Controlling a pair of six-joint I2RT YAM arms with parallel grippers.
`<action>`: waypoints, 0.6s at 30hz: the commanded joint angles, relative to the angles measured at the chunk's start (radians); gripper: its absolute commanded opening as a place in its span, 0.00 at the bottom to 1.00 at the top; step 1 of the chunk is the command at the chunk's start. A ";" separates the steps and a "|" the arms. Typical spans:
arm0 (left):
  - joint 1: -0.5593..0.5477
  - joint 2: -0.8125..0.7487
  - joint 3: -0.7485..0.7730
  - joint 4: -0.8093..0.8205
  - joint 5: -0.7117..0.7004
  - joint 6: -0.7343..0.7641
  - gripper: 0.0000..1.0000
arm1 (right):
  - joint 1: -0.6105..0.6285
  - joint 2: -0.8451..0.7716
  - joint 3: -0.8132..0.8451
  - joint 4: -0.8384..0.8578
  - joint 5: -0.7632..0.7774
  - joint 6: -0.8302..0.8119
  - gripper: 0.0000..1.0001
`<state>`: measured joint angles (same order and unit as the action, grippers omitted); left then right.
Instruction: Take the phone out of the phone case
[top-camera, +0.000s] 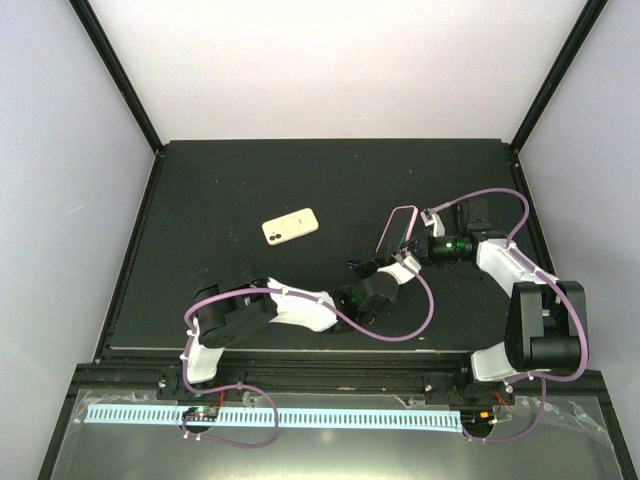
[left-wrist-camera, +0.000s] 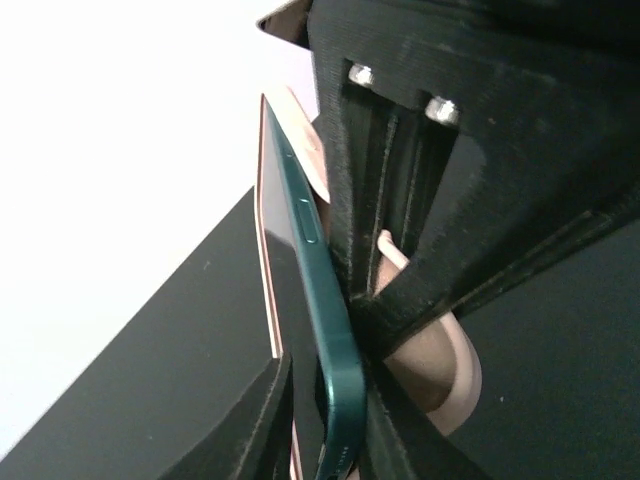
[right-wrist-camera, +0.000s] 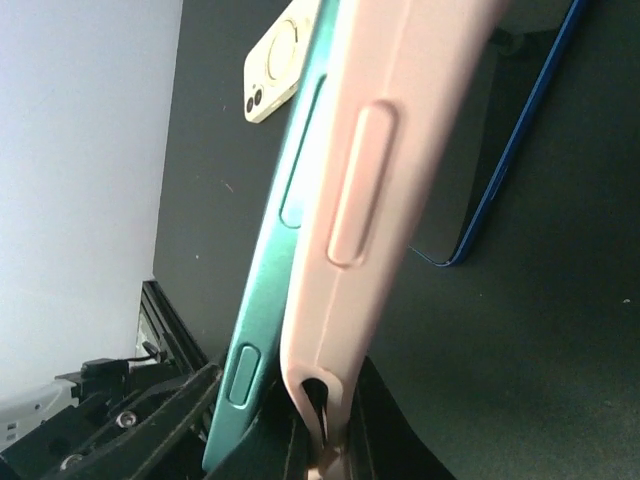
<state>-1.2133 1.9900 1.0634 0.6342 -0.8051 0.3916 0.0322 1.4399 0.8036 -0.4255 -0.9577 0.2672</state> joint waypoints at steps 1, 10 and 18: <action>0.044 0.005 -0.064 -0.032 -0.073 0.088 0.16 | -0.003 -0.060 0.020 -0.070 -0.129 -0.036 0.01; 0.041 -0.204 -0.166 -0.002 0.013 -0.040 0.01 | 0.000 -0.132 0.077 -0.196 0.029 -0.143 0.01; 0.036 -0.448 -0.254 -0.081 0.154 -0.294 0.02 | 0.034 -0.204 0.089 -0.216 0.211 -0.195 0.01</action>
<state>-1.2091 1.6806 0.8631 0.6106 -0.6083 0.2546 0.0933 1.2518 0.8589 -0.6476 -0.9699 0.1574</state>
